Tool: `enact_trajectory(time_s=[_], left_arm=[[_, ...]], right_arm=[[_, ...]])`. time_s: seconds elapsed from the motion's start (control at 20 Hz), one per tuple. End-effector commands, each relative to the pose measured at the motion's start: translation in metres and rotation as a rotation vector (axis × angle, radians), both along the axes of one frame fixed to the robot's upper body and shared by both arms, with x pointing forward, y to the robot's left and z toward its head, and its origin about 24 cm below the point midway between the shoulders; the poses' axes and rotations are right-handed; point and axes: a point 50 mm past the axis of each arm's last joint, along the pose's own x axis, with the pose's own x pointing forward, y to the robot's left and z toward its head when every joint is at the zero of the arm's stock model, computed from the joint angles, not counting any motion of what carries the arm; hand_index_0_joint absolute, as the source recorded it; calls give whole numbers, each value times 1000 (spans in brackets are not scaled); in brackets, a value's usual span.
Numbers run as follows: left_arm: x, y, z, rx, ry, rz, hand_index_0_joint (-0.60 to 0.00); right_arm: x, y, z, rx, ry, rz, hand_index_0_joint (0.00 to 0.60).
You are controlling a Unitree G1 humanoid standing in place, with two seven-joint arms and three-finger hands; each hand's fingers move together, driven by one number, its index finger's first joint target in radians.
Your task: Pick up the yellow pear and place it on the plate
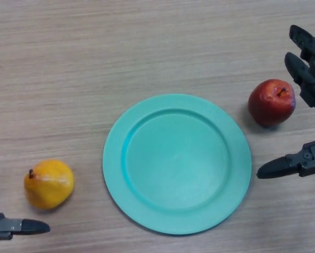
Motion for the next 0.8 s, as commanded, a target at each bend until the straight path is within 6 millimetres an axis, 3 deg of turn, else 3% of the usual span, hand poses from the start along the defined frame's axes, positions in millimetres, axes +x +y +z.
enact_trajectory(time_s=[0.05, 0.4, 0.8], left_arm=[[-5, 15, 25, 105, -199, 65, 0], [16, 14, -14, 38, -115, 97, 0], [44, -13, -32, 141, -121, 27, 0]], right_arm=[[-11, -11, 35, -33, -248, -37, 0], [-15, -11, 35, -47, -247, -53, 0], [-24, -16, 35, -23, -229, -75, 0]])
